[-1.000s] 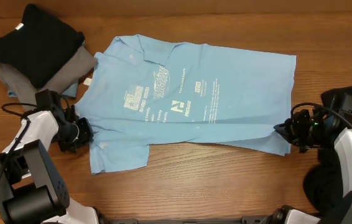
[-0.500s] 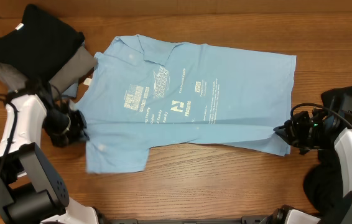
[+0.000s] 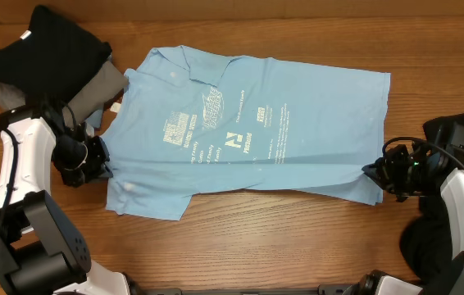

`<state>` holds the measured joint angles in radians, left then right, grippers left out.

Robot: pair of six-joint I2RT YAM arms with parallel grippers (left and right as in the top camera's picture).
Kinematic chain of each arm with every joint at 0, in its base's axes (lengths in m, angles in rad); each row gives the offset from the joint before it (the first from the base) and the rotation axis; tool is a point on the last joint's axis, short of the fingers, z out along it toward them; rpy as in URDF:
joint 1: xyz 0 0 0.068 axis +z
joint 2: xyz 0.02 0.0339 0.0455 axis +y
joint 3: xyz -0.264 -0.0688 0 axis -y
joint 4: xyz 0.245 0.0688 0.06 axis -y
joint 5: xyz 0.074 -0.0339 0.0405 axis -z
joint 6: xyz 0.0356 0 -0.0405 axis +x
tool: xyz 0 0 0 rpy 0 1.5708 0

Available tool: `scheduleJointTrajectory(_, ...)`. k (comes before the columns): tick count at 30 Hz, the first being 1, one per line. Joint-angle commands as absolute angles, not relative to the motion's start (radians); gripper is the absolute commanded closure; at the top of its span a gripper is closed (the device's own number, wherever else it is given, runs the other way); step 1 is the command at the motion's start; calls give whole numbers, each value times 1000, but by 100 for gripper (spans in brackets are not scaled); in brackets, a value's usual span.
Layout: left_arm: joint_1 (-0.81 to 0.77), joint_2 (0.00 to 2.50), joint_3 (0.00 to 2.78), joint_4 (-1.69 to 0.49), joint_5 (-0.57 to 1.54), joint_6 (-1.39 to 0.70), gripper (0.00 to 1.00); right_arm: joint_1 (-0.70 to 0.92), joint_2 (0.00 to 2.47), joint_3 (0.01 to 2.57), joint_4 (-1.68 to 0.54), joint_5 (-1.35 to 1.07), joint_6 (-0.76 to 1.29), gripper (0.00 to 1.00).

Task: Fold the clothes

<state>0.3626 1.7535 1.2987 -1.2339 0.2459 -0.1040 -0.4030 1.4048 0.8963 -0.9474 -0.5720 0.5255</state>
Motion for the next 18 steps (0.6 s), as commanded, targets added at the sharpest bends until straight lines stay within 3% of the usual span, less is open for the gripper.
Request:
scheduleJointTrajectory(1, 375, 1751, 1361, -1206, 241, -93, 96, -397, 1409, 920, -921, -563, 516, 96)
scheduleJointTrajectory(18, 319, 1751, 1387, -1018, 307, -133, 96, -332, 1414, 916, -763, -552, 532, 96)
